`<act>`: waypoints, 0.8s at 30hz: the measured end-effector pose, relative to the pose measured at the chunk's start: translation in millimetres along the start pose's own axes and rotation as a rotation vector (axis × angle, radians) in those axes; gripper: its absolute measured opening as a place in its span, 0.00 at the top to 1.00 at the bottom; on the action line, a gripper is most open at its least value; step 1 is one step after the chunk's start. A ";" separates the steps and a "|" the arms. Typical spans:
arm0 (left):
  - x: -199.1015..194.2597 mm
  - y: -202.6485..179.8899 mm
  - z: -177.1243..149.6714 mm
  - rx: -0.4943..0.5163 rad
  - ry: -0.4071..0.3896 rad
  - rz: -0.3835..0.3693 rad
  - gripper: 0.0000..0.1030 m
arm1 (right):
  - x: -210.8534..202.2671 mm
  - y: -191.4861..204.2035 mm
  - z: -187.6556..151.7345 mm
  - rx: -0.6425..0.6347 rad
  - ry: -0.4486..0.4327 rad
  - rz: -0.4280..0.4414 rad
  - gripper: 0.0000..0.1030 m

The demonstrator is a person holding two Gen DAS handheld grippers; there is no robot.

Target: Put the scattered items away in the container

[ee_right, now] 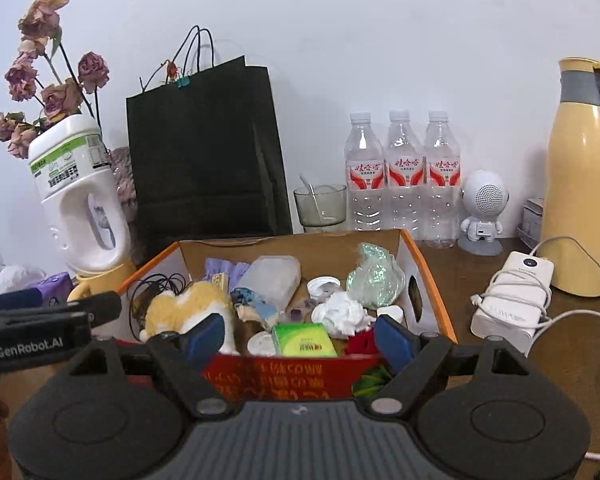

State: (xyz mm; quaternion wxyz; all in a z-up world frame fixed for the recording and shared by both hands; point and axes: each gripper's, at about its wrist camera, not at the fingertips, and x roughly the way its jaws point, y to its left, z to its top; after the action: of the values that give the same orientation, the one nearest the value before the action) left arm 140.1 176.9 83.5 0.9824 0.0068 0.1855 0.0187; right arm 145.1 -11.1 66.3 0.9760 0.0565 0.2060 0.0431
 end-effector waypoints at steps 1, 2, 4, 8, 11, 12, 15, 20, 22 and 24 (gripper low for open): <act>-3.3 1.3 -2.5 -0.004 0.001 -0.004 0.00 | -2.8 -0.3 -2.5 0.000 -0.001 0.001 0.21; -6.3 1.5 -5.1 -0.006 0.005 -0.009 0.00 | -6.4 -0.7 -5.7 -0.001 0.001 0.003 0.21; -15.4 1.8 -10.8 -0.015 0.004 -0.007 0.00 | -14.7 -0.5 -12.3 0.000 -0.001 0.004 0.21; -42.4 3.3 -20.3 -0.040 0.009 -0.020 0.00 | -38.1 1.3 -28.9 0.005 0.004 0.013 0.20; -68.4 2.6 -28.4 -0.035 -0.005 -0.024 0.00 | -55.0 2.3 -41.5 0.015 0.020 0.032 0.18; -76.9 3.2 -32.1 -0.032 -0.012 -0.025 0.00 | -60.2 2.4 -45.5 0.018 0.029 0.039 0.18; -100.3 5.5 -45.6 -0.031 0.000 -0.023 0.00 | -82.1 5.9 -56.8 0.007 0.031 0.046 0.18; -134.7 4.6 -68.4 -0.036 0.025 -0.046 0.00 | -125.0 13.8 -77.2 -0.021 0.015 0.065 0.17; -144.9 1.0 -77.9 -0.023 0.043 -0.058 0.00 | -140.0 15.5 -87.7 -0.026 0.020 0.066 0.17; -154.8 -3.3 -87.8 0.007 0.056 -0.061 0.00 | -153.1 16.1 -96.3 -0.010 0.020 0.065 0.17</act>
State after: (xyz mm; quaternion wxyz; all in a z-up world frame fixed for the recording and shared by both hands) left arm -35.9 168.0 58.1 0.9769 0.0039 0.2133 -0.0118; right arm -34.6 -2.7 41.6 0.9722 0.0577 0.2135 0.0764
